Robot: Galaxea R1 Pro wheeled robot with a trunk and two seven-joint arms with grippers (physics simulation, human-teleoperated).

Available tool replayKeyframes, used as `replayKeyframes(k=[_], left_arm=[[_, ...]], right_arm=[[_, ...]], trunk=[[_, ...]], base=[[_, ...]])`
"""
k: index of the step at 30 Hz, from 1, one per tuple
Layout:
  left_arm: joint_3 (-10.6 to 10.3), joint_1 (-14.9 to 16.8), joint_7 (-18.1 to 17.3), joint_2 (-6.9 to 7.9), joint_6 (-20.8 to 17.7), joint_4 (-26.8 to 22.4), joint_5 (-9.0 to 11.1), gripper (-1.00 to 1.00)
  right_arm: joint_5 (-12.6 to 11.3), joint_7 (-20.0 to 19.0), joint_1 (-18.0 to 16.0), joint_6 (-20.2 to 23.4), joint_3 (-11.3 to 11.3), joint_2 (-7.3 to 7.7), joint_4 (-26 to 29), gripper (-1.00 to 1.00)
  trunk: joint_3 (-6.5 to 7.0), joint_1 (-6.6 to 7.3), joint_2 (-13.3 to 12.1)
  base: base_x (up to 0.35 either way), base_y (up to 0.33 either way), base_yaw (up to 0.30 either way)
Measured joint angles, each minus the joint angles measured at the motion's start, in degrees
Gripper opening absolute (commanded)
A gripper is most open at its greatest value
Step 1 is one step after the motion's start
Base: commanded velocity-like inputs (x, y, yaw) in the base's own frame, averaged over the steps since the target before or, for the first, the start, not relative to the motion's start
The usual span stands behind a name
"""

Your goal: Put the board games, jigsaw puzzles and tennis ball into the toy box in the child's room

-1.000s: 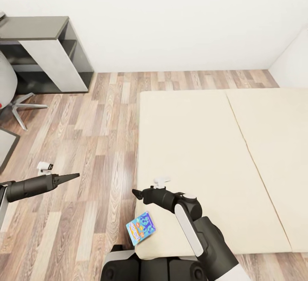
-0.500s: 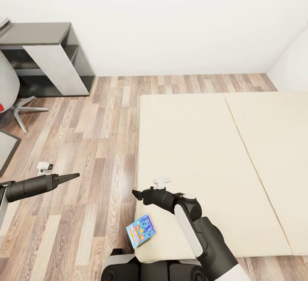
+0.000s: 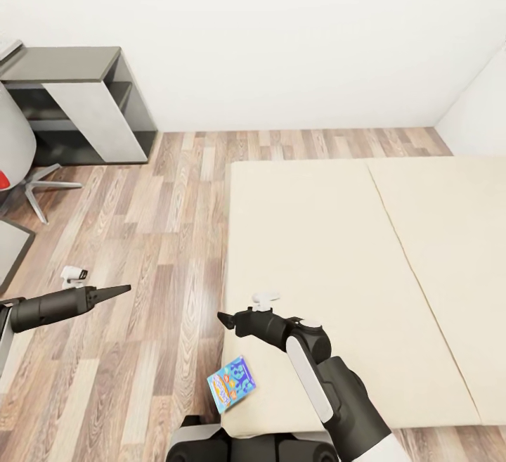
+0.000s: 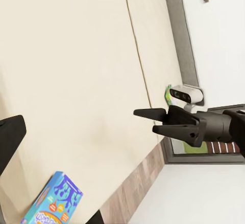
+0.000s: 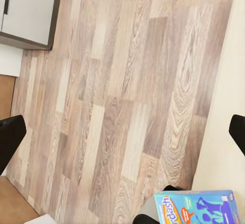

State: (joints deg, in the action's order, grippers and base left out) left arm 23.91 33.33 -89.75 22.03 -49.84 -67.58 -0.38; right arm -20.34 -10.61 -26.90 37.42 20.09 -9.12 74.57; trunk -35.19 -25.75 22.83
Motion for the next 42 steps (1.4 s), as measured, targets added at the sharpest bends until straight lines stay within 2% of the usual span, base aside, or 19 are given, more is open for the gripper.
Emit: replayKeyframes(k=[42], left_arm=[[-0.3, 0.0, 0.0, -0.24, 0.1, 0.0, 0.0, 1.00]], right_arm=[[0.0, 0.0, 0.0, 0.0, 0.0, 0.00, -0.7, 1.00]], trunk=[[3.96, 0.00, 0.0]], base=[[0.000, 0.000, 0.000]])
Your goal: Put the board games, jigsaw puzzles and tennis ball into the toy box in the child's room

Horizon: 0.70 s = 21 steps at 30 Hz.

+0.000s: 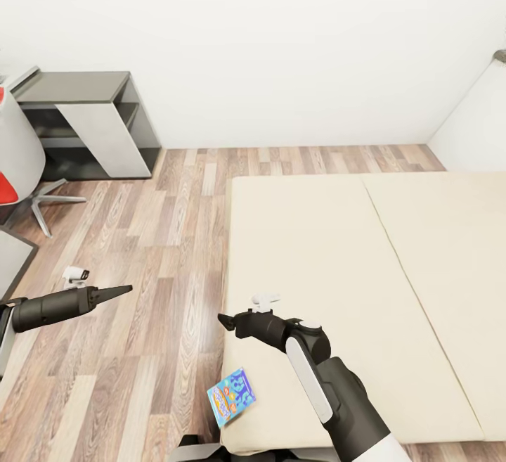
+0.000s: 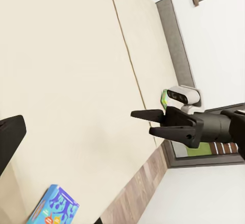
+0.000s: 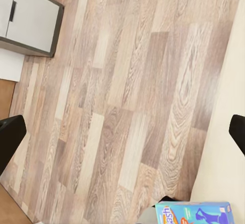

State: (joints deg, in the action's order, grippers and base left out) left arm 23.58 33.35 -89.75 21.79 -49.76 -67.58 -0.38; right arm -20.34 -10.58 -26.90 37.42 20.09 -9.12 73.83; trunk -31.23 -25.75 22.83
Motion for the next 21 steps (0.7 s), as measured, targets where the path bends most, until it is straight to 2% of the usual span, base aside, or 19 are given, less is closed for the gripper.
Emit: replayKeyframes(k=[21], left_arm=[[0.2, 0.0, 0.0, 0.08, -0.1, 0.0, 0.0, 1.00]], right_arm=[[0.2, 0.0, 0.0, 0.0, 0.0, -0.03, -0.9, 1.00]], trunk=[[1.98, 0.00, 0.0]], base=[[0.000, 0.000, 0.000]])
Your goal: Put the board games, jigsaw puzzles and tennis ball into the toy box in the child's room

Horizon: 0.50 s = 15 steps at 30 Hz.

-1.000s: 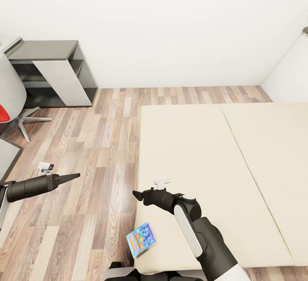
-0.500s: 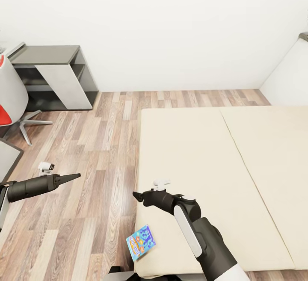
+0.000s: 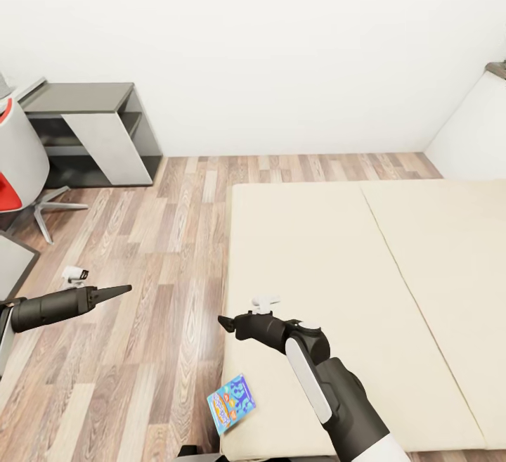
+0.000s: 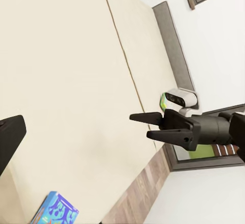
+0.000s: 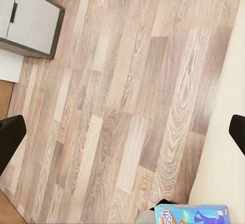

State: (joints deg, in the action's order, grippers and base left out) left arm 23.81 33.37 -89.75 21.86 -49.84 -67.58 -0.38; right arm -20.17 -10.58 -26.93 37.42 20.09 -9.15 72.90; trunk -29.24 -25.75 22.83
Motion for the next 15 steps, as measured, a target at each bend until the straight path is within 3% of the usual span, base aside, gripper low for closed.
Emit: replayKeyframes(k=[15], left_arm=[[0.1, 0.0, 0.0, 0.04, 0.1, 0.0, 0.0, 1.00]], right_arm=[[0.0, 1.1, 0.0, 0.0, 0.2, -0.06, 0.0, 1.00]], trunk=[[1.42, 0.00, 0.0]], base=[[0.000, 0.000, 0.000]])
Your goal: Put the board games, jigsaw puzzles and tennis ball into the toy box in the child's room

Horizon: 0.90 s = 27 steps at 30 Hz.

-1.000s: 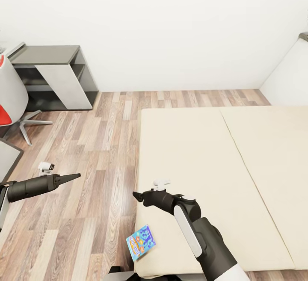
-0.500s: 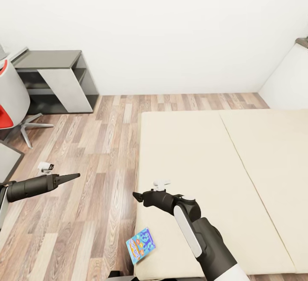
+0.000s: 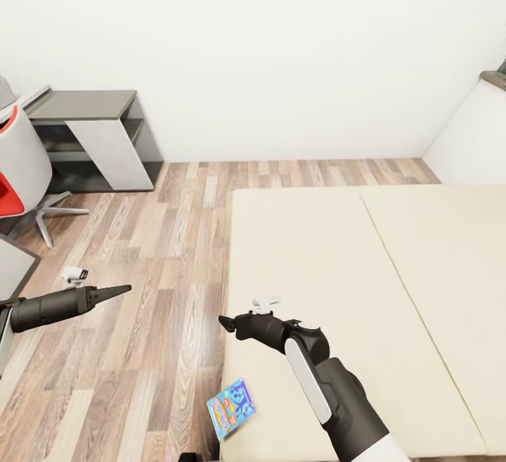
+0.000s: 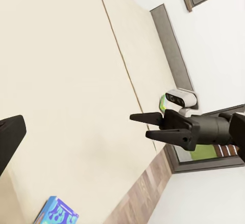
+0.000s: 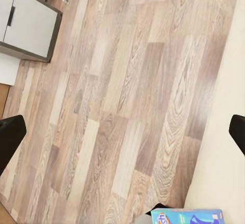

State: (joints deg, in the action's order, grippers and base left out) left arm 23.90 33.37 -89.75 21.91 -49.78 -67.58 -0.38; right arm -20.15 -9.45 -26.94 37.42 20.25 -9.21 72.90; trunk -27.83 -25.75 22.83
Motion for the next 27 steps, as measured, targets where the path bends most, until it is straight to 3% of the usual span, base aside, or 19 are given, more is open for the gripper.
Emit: replayKeyframes(k=[27], left_arm=[[-0.1, 0.0, 0.0, -0.06, 0.0, 0.0, 0.0, 1.00]], right_arm=[[-0.1, 0.1, 0.0, -2.0, 0.3, 0.00, 0.0, 1.00]], trunk=[[2.55, 0.00, 0.0]], base=[[0.000, 0.000, 0.000]])
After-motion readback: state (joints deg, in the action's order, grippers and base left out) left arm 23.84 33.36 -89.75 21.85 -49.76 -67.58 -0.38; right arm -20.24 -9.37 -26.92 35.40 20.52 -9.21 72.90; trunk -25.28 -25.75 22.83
